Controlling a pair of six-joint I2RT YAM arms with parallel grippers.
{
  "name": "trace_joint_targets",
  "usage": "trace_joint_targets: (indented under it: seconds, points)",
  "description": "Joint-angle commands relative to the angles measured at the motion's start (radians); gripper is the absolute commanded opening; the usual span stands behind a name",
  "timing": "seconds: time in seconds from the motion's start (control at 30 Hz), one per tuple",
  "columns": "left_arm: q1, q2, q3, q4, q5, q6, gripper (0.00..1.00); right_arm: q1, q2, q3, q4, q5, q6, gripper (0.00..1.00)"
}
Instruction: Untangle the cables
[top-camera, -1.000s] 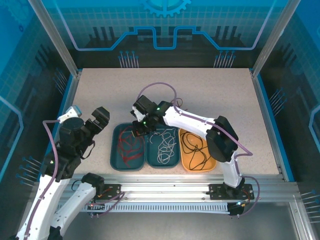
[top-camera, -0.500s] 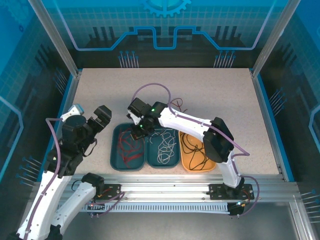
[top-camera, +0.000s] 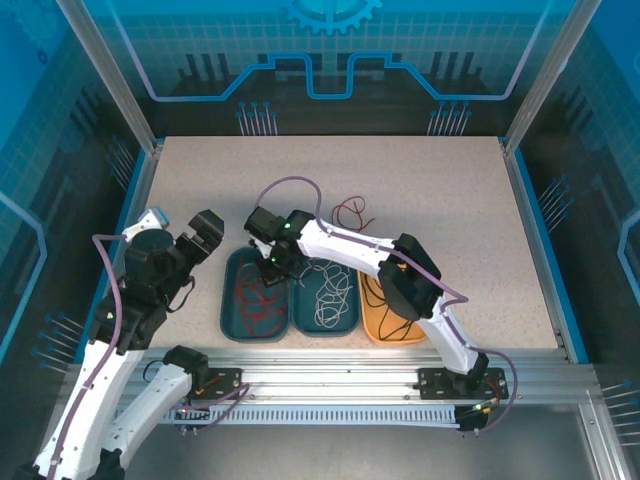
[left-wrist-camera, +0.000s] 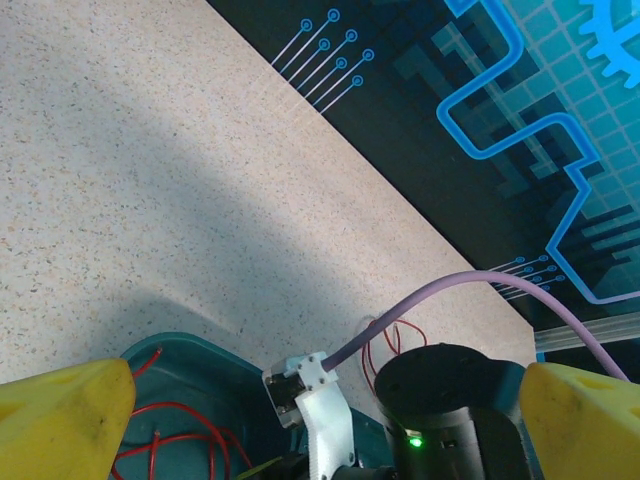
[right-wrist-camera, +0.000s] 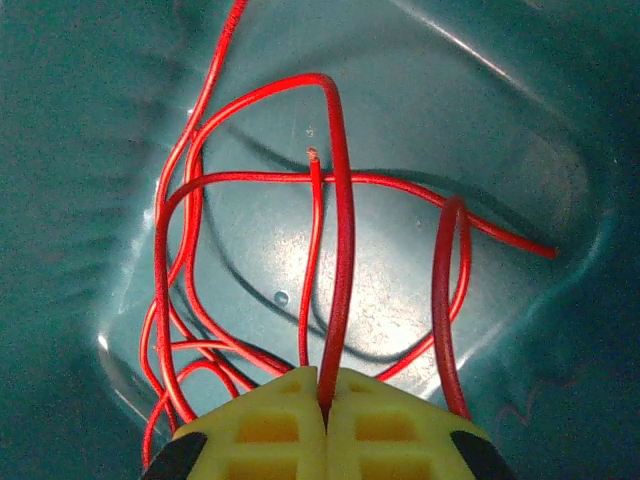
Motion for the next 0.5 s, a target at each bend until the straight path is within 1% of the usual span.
trace_joint_targets:
  seconds: [0.0,0.07,0.2,0.27,0.3,0.4,0.47]
  points:
    - [0.008,0.000,-0.009,0.010,0.012,-0.006,0.99,0.016,0.029,0.056,-0.051,0.032,-0.021,0.04]
    - [0.009,-0.002,-0.009,0.002,0.007,-0.004,0.99,0.018,0.023,0.068,-0.060,0.046,-0.028,0.07]
    - [0.009,-0.014,-0.011,-0.013,-0.008,-0.002,0.99,0.021,-0.020,0.065,-0.065,0.080,-0.042,0.25]
    - [0.009,-0.020,-0.011,-0.017,-0.014,-0.003,0.99,0.021,-0.044,0.064,-0.072,0.098,-0.048,0.31]
    - [0.010,-0.023,-0.009,-0.020,-0.018,-0.001,0.99,0.021,-0.060,0.064,-0.078,0.109,-0.051,0.36]
    - [0.010,-0.030,-0.007,-0.024,-0.027,0.001,0.99,0.021,-0.105,0.055,-0.082,0.130,-0.057,0.44]
    - [0.010,-0.030,-0.005,-0.026,-0.032,0.004,0.99,0.020,-0.137,0.047,-0.081,0.142,-0.061,0.48]
